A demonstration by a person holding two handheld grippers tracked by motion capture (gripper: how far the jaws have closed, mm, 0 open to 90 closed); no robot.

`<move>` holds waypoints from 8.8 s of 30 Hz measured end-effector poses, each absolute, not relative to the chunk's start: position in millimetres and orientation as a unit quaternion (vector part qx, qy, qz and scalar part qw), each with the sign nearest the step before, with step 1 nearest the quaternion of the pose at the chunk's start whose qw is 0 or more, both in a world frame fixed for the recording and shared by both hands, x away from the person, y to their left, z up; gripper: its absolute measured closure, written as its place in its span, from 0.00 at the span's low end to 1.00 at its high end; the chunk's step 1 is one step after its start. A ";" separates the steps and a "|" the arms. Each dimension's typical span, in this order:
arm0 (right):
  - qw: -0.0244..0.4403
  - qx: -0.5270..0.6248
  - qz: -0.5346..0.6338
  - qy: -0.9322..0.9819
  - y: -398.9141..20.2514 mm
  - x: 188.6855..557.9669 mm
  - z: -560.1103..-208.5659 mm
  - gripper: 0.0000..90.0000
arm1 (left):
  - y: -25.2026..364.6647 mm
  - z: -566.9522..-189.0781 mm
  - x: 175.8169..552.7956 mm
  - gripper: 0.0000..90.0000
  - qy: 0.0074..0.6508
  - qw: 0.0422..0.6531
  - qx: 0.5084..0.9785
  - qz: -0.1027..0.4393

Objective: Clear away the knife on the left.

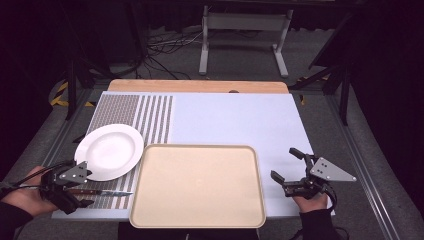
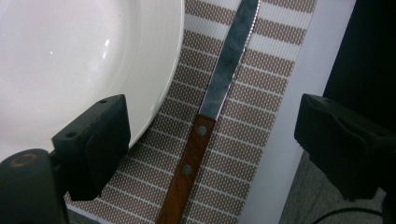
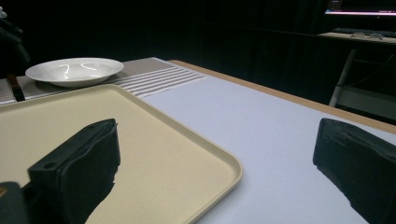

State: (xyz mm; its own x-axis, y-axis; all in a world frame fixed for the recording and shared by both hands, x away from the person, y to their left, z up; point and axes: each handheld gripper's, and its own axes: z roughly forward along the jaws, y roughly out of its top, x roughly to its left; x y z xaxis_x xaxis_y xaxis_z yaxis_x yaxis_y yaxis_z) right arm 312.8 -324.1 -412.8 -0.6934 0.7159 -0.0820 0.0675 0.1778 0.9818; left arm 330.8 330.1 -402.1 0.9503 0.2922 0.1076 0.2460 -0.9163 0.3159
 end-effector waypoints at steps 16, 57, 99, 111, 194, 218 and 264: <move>0.266 0.271 0.582 0.719 -321.8 314.6 -414.3 0.01 | 334.9 -412.7 334.9 0.33 0.110 0.087 0.988 0.061; 0.254 0.265 0.588 0.721 -323.0 314.0 -414.2 0.03 | 330.7 -423.9 360.1 0.86 -0.006 0.024 1.000 0.012; 0.238 0.270 0.593 0.721 -324.3 315.2 -414.9 0.03 | 262.2 -350.3 350.1 0.86 0.171 0.212 0.962 -0.034; 0.236 0.268 0.593 0.722 -325.0 315.3 -415.3 0.03 | 241.6 -349.5 350.7 0.86 0.204 0.248 0.947 -0.022; 0.221 0.266 0.592 0.728 -324.3 316.4 -416.8 0.05 | 158.1 -420.6 328.0 0.69 0.343 0.277 0.898 -0.010; 0.216 0.267 0.591 0.729 -325.7 317.2 -417.9 0.05 | 98.7 -426.5 350.9 1.00 0.258 0.236 0.936 -0.041; 0.213 0.267 0.588 0.733 -323.7 317.9 -418.7 0.05 | 145.5 -433.3 366.2 1.00 0.314 0.223 0.923 -0.017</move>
State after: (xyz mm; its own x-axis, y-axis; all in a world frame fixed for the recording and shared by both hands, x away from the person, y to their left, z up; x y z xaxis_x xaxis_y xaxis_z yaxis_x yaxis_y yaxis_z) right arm 317.9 -323.7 -418.7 -0.7664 0.6423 0.0025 0.1413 0.1648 0.9761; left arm 366.2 145.5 -433.3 0.8026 0.5718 -0.1703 0.5865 -0.7039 0.4007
